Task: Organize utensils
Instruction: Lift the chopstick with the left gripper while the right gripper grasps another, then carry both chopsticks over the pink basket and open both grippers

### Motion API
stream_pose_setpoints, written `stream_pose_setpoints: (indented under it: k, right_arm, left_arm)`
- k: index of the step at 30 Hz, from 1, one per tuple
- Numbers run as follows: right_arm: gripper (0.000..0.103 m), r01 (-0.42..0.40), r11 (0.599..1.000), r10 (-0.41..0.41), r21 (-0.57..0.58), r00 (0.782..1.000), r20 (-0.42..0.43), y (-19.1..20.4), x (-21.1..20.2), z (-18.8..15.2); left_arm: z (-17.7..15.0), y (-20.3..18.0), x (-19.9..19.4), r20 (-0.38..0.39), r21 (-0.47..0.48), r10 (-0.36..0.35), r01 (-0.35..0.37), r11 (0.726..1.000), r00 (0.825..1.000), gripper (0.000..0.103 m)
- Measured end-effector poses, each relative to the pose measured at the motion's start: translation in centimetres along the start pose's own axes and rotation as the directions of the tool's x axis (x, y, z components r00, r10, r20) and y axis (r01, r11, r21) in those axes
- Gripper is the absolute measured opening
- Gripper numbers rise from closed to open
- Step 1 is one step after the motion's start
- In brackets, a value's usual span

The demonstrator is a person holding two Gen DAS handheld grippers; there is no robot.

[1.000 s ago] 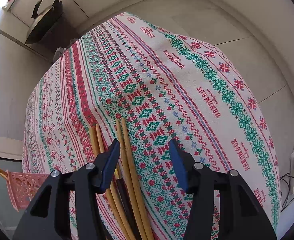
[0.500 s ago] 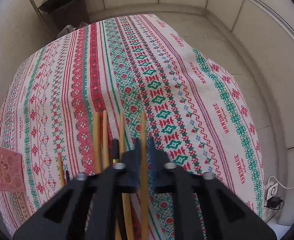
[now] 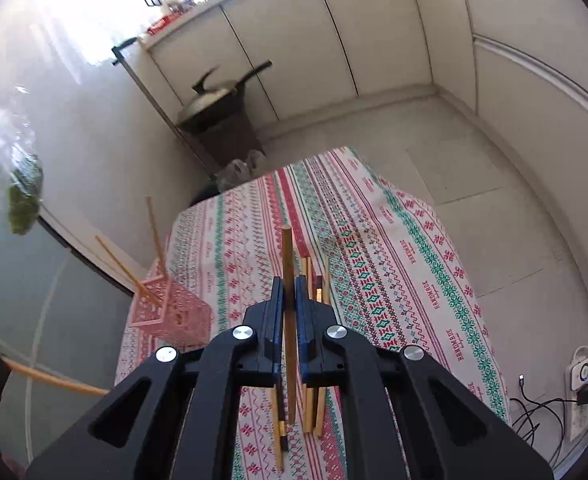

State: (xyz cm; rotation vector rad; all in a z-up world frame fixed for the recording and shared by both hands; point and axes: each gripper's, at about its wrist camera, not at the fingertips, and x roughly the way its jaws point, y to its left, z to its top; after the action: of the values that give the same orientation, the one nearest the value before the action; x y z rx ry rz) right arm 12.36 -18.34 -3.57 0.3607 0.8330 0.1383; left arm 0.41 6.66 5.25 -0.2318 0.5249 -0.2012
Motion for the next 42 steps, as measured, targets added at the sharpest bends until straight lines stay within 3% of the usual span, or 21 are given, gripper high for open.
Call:
stream_pose_setpoints:
  k: [6,12,16,22,25,33,42]
  right_arm:
    - [0.006,-0.084,0.996,0.085,-0.021,0.991,0.101,2.6,-5.5,1.4]
    - [0.006,-0.161,0.987,0.163,-0.026,0.977,0.138,5.6,-7.2,3.7]
    - [0.006,-0.185,0.982,0.189,-0.041,0.971,0.144,7.7,-7.2,4.7]
    - [0.006,-0.201,0.978,0.207,-0.057,0.968,0.145,10.2,-5.2,5.7]
    - [0.006,-0.209,0.976,0.216,-0.059,0.967,0.138,11.3,-4.1,6.1]
    - [0.006,-0.21,0.974,0.22,-0.09,0.967,0.127,14.8,-2.0,7.2]
    - [0.009,-0.169,0.979,0.179,-0.117,0.98,0.086,17.7,2.9,6.3]
  left_arm:
    - [3.7,1.1,-1.4,0.068,-0.058,0.047,-0.043,0.997,0.997,0.006]
    - [8.4,3.0,-2.1,0.157,-0.115,0.132,-0.115,0.987,0.979,0.006]
    - [9.8,4.6,-0.1,0.16,-0.165,0.169,-0.142,0.976,0.973,0.006]
    - [8.7,7.6,5.3,0.125,-0.21,0.196,-0.168,0.963,0.973,0.007]
    - [7.3,9.5,7.4,0.021,-0.254,0.179,-0.168,0.952,0.984,0.014]
    - [8.5,11.0,1.4,0.136,-0.334,0.224,-0.169,0.927,0.965,0.043]
    - [8.9,11.8,2.5,0.093,-0.341,0.21,-0.167,0.925,0.973,0.044]
